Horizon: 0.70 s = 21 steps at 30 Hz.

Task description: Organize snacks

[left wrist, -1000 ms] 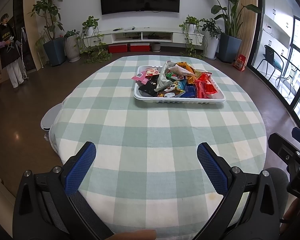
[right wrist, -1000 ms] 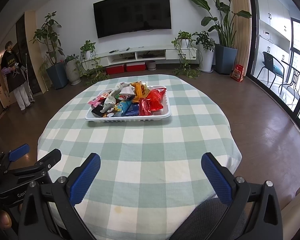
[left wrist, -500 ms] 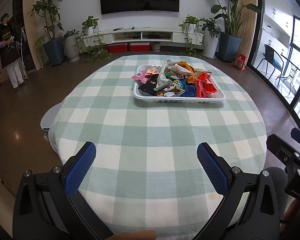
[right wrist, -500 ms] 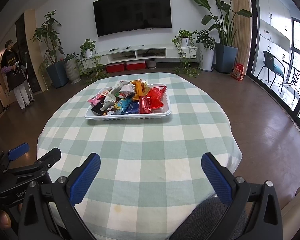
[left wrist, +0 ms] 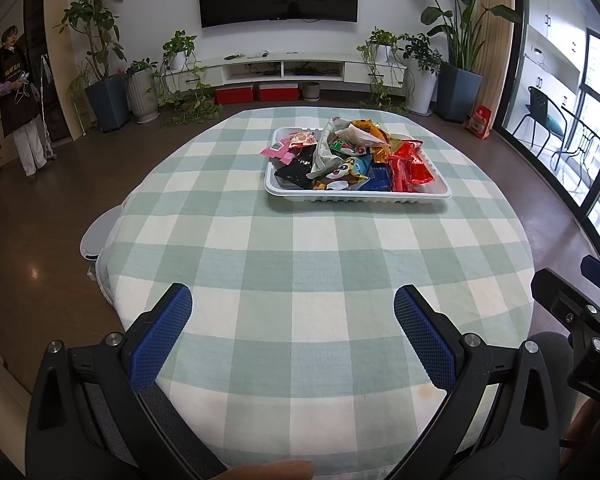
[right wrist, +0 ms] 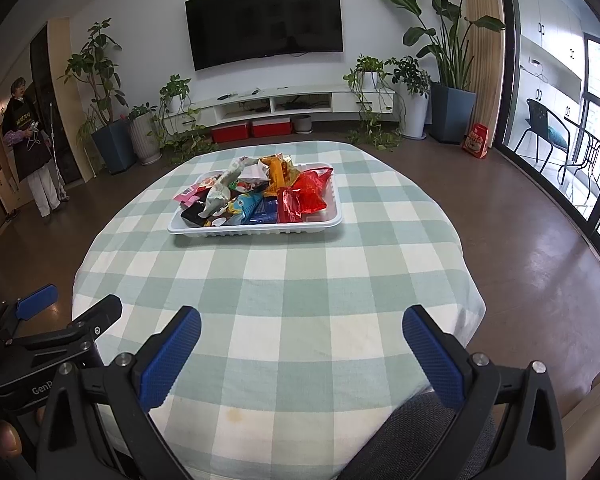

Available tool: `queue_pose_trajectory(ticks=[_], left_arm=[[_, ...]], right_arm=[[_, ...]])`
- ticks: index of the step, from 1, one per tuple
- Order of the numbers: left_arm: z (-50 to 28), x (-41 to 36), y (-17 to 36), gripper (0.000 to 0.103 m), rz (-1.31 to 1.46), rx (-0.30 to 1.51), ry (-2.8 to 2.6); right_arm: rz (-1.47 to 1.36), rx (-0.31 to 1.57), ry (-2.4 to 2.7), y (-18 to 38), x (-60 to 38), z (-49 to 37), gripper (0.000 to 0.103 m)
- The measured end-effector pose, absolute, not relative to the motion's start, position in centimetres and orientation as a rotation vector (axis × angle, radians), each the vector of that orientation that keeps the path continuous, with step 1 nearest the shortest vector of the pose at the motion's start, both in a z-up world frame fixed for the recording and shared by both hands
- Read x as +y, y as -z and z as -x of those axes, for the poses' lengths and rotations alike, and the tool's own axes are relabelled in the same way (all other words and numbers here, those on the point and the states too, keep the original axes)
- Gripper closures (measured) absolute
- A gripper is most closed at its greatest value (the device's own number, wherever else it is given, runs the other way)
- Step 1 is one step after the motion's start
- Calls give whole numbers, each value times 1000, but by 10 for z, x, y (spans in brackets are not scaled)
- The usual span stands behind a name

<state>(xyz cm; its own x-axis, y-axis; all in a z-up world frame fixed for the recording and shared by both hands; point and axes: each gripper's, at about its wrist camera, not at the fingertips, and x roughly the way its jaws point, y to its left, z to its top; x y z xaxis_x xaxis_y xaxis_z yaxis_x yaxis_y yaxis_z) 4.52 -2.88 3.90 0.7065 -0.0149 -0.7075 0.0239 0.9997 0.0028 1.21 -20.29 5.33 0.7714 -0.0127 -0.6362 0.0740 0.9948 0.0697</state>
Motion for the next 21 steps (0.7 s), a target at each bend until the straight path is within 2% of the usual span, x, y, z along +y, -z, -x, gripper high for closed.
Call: queue_pose_trajectory(ticks=[21], left_arm=[[-46,-29,-39,0,-9,791,24]], right_arm=[[-92,697,46,-56,-203,-11,0]])
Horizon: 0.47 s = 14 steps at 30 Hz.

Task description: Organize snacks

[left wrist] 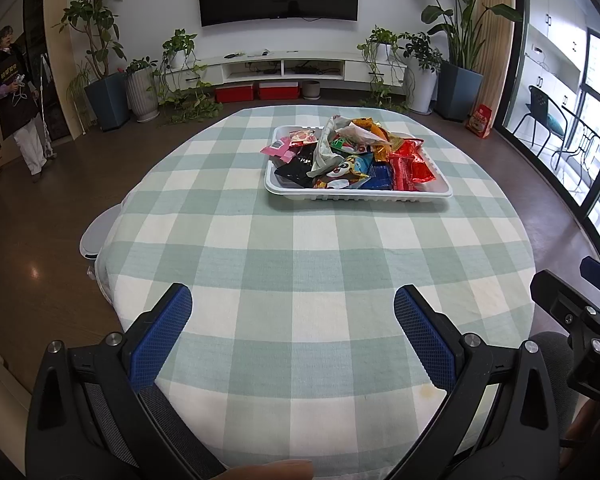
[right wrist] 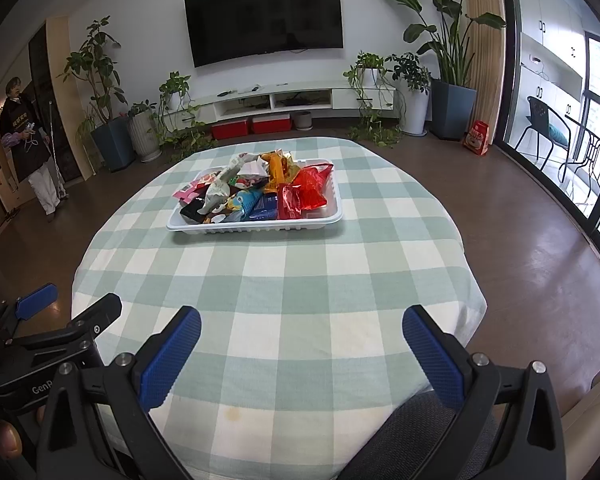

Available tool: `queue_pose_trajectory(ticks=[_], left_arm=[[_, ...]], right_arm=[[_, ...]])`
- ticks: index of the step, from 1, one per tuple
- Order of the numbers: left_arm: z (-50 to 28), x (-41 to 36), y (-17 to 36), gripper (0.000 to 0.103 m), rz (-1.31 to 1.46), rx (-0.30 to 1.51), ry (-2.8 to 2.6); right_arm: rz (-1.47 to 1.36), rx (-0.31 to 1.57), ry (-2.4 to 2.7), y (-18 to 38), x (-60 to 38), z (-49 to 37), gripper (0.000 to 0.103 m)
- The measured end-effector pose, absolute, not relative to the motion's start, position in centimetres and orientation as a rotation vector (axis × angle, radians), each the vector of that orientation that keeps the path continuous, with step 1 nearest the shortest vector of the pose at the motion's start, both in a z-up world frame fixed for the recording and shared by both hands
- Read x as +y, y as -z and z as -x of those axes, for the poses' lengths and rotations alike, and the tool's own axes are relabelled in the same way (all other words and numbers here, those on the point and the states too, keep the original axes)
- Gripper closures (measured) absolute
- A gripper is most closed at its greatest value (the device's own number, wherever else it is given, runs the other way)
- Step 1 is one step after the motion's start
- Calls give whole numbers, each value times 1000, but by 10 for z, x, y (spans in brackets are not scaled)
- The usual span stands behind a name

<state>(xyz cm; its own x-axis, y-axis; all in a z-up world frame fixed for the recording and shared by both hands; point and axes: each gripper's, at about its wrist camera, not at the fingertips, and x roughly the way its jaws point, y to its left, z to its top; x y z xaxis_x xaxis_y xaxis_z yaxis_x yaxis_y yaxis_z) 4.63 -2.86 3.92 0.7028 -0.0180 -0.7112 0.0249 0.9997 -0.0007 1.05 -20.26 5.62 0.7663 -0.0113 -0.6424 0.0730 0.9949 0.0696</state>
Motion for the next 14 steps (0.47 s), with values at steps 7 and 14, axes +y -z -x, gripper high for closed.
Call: queue_pose_trajectory(ticks=[7,14], left_arm=[[-46,-28,-39,0,-5,792,25],[-42,-31,-28,0,19,801,33]], right_arm=[[-93,703,44,-56,-202,-4,0],[-94,707,44,-56,-203,-3,0]])
